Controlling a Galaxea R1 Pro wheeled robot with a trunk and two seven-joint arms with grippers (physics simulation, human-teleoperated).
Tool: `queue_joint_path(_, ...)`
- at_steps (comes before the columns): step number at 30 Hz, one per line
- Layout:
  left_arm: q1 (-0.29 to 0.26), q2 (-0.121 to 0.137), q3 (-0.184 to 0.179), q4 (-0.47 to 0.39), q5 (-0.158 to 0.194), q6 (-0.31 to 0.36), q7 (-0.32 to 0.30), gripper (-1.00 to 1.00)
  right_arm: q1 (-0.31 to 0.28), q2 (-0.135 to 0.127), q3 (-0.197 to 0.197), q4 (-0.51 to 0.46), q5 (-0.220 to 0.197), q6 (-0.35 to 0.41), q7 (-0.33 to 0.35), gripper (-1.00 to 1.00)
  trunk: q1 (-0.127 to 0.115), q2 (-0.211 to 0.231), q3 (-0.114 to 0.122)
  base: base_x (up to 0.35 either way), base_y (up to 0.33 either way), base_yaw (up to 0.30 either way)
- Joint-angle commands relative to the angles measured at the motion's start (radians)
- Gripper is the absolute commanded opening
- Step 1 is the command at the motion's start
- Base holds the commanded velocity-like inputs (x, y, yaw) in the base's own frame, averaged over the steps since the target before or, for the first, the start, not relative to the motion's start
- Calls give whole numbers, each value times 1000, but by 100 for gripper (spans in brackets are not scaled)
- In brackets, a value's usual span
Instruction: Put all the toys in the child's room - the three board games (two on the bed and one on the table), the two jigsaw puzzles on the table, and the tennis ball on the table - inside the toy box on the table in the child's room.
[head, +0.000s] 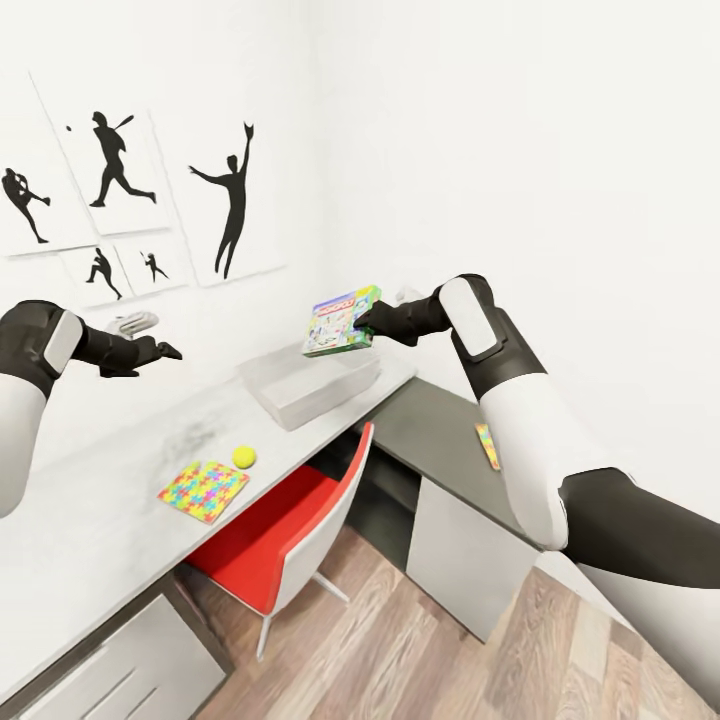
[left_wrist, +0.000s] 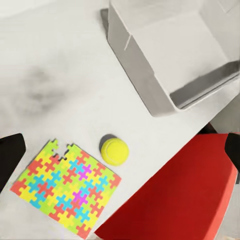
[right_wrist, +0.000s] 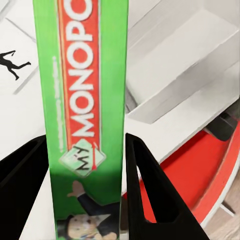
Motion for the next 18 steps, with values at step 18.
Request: queue_joint_path(18, -1, -3, 0, 0, 6, 6, 3, 100, -1, 0, 4, 0, -17, -2, -10, -100, 1, -2, -2, 178, -240, 89)
